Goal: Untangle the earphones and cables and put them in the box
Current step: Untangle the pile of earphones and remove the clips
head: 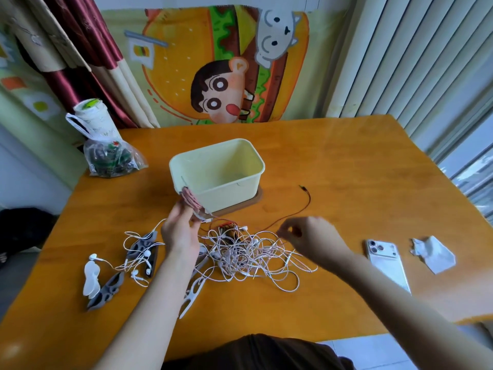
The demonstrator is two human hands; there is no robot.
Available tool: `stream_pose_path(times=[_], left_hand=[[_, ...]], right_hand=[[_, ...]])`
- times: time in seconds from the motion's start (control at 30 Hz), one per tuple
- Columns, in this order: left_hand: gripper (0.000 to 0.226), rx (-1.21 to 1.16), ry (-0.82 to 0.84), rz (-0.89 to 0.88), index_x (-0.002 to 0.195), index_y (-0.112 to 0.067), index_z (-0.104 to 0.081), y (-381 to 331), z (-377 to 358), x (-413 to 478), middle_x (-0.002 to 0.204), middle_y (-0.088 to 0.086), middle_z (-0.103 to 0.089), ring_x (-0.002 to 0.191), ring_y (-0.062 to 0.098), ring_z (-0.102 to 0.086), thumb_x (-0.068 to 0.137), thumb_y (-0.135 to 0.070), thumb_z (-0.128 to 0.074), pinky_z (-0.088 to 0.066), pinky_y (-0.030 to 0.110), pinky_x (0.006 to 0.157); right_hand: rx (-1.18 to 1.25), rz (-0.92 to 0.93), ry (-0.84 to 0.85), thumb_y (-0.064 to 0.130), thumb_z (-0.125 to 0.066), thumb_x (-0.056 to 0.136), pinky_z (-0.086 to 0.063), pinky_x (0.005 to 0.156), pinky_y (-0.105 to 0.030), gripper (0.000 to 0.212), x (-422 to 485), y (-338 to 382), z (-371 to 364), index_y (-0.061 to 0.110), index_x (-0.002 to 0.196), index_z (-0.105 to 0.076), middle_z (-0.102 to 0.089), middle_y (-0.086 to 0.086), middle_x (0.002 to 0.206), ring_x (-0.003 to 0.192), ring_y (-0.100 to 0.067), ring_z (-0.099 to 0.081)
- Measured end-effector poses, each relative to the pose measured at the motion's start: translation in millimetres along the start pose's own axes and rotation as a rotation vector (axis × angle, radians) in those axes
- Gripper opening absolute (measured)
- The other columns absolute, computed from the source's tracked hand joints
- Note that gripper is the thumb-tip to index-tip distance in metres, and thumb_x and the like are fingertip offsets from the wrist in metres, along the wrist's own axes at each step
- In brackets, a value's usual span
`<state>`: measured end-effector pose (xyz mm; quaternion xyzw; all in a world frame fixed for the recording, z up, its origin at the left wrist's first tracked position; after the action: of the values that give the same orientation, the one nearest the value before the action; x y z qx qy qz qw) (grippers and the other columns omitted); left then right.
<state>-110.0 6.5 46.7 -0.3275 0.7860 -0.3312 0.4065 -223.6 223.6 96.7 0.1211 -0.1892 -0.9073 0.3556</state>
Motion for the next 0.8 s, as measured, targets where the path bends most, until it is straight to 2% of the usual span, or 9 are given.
stream_pose_path(times=[0.07,0.17,0.27,0.37,0.47,0.53,0.6,0.7,0.8], left_hand=[[0.035,-0.020,-0.094,0.013,0.127,-0.006,-0.058,5,6,5,0.115,0.007,-0.066,0.107,0.022,-0.062,0.092,-0.004,-0.057,-0.051,0.034,0.092],[0.030,0.093,-0.180,-0.019,0.120,-0.005,-0.063,17,14,8,0.094,0.001,-0.068,0.091,0.019,-0.065,0.091,-0.002,-0.059,-0.053,0.031,0.084],[0.028,0.383,-0.180,-0.144,0.117,-0.007,-0.066,26,26,14,0.105,0.005,-0.070,0.102,0.021,-0.064,0.089,-0.005,-0.063,-0.052,0.035,0.090],[0.028,0.813,0.070,-0.361,0.116,-0.005,-0.066,24,17,8,0.114,0.004,-0.066,0.110,0.016,-0.058,0.088,-0.003,-0.062,-0.046,0.020,0.085],[0.029,1.010,0.325,-0.441,0.114,-0.007,-0.068,27,5,-5,0.109,-0.001,-0.065,0.101,0.007,-0.059,0.087,0.001,-0.062,-0.041,0.005,0.074],[0.027,1.011,0.450,-0.423,0.108,-0.011,-0.071,27,-2,-14,0.098,-0.007,-0.066,0.091,-0.007,-0.060,0.086,0.004,-0.063,-0.042,0.002,0.073],[0.028,0.994,0.549,-0.410,0.102,-0.015,-0.071,27,-10,-23,0.093,-0.009,-0.066,0.087,-0.014,-0.059,0.085,0.006,-0.063,-0.042,0.003,0.074],[0.025,0.915,0.619,-0.350,0.101,-0.012,-0.072,28,-14,-31,0.100,0.006,-0.068,0.089,-0.005,-0.062,0.087,0.005,-0.062,-0.045,0.008,0.077],[0.024,0.787,0.631,-0.230,0.107,-0.009,-0.072,32,-12,-36,0.105,0.009,-0.070,0.098,0.009,-0.065,0.088,0.001,-0.062,-0.048,0.015,0.082]], right_hand=[[-0.004,0.079,0.120,0.032,-0.052,0.094,-0.038,0.054,-0.020,0.020,-18,8,-25,0.030,0.096,-0.071,-0.063,0.011,0.069,0.061,-0.008,-0.054],[0.084,0.240,0.189,0.027,-0.053,0.094,-0.048,0.069,-0.022,0.020,-33,25,-40,0.024,0.095,-0.073,-0.073,0.007,0.093,0.081,-0.010,-0.065],[0.209,0.388,0.177,0.033,-0.055,0.093,-0.044,0.069,-0.015,0.023,-34,44,-27,0.021,0.097,-0.074,-0.072,0.008,0.098,0.088,-0.006,-0.063],[0.277,0.387,0.057,0.041,-0.054,0.091,-0.048,0.066,-0.028,0.027,-19,52,1,0.023,0.095,-0.074,-0.072,0.007,0.091,0.078,-0.009,-0.063],[0.276,0.336,-0.121,0.037,-0.058,0.091,-0.047,0.061,-0.036,0.019,4,48,30,0.026,0.088,-0.073,-0.070,0.002,0.073,0.062,-0.015,-0.059],[0.263,0.286,-0.225,0.034,-0.059,0.091,-0.042,0.054,-0.030,0.016,18,41,45,0.027,0.085,-0.073,-0.063,0.009,0.060,0.053,-0.009,-0.052],[0.270,0.208,-0.295,0.032,-0.060,0.091,-0.032,0.048,-0.022,0.017,30,29,54,0.027,0.082,-0.073,-0.052,0.015,0.047,0.048,-0.005,-0.047],[0.294,0.107,-0.346,0.030,-0.059,0.092,-0.025,0.046,-0.025,0.018,41,10,58,0.024,0.081,-0.072,-0.046,0.012,0.040,0.045,-0.005,-0.044],[0.335,0.026,-0.359,0.031,-0.057,0.092,-0.023,0.045,-0.024,0.020,44,-6,54,0.022,0.083,-0.072,-0.048,0.022,0.043,0.043,-0.006,-0.042]])
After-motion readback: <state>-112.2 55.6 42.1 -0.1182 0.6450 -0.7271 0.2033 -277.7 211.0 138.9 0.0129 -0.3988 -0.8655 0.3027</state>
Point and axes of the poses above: each hand's wrist, its own x-axis towards the middle knuckle, its own z-axis out of the back of the hand, y = z × x, the point moved 5 cm from there along x, towards the middle knuckle
